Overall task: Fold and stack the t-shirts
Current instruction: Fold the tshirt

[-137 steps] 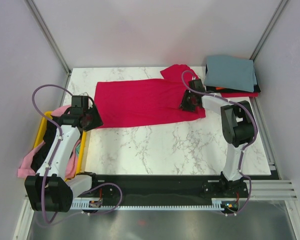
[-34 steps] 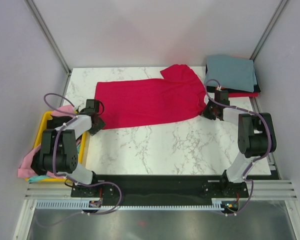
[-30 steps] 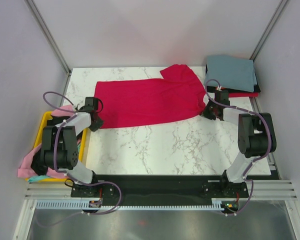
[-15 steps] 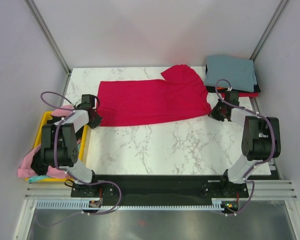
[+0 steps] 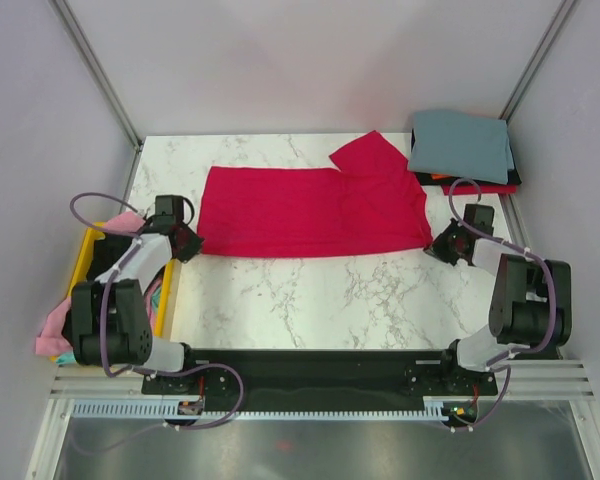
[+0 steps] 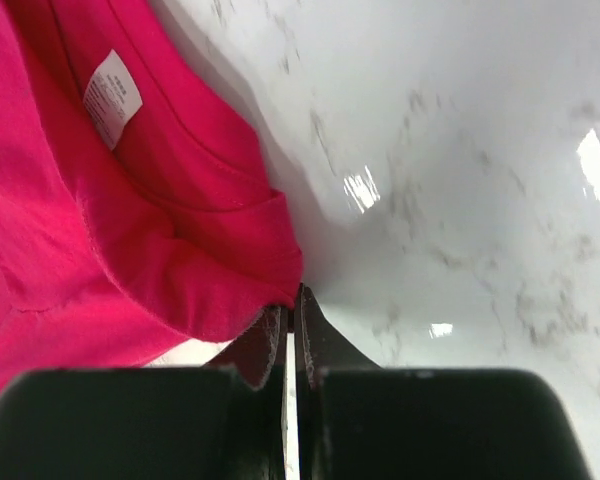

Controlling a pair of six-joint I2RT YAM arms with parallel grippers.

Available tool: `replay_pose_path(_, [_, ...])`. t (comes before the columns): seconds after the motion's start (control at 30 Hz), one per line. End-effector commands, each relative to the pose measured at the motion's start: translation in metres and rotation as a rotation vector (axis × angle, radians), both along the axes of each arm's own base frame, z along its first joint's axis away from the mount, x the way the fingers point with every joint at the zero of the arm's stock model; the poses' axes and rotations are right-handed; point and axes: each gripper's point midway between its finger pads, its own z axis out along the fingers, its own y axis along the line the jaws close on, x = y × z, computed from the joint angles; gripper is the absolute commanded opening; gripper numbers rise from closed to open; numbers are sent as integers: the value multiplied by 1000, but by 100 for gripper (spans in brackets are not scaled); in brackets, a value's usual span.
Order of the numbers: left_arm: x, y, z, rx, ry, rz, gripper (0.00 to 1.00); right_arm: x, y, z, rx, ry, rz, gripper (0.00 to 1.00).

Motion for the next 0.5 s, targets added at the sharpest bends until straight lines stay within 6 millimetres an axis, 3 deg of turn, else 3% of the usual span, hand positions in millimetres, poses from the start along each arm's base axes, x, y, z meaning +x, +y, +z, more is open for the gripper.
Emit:
replay_pose_path(0.0, [-17, 15, 15, 29, -30, 83, 2, -7, -10, 11, -7, -48, -64, 0])
replay_pose_path(0.17, [-52, 9, 23, 5, -32, 86, 2, -39, 1, 16, 31, -26, -77, 0])
replay_pose_path(0.2, [-55, 9, 35, 8, -78, 89, 2, -43, 2, 18, 34, -26, -80, 0])
replay_pose_path(0.27, [-71, 11, 39, 20, -67, 89, 2, -56, 3, 26, 30, -33, -96, 0])
replay_pose_path(0.4, [-92, 8, 55, 26, -102, 65, 2, -80, -6, 35, -20, -39, -154, 0])
replay_pose_path(0.47, [-95, -2, 60, -9, -123, 48, 3, -94, -8, 36, -40, -28, -178, 0])
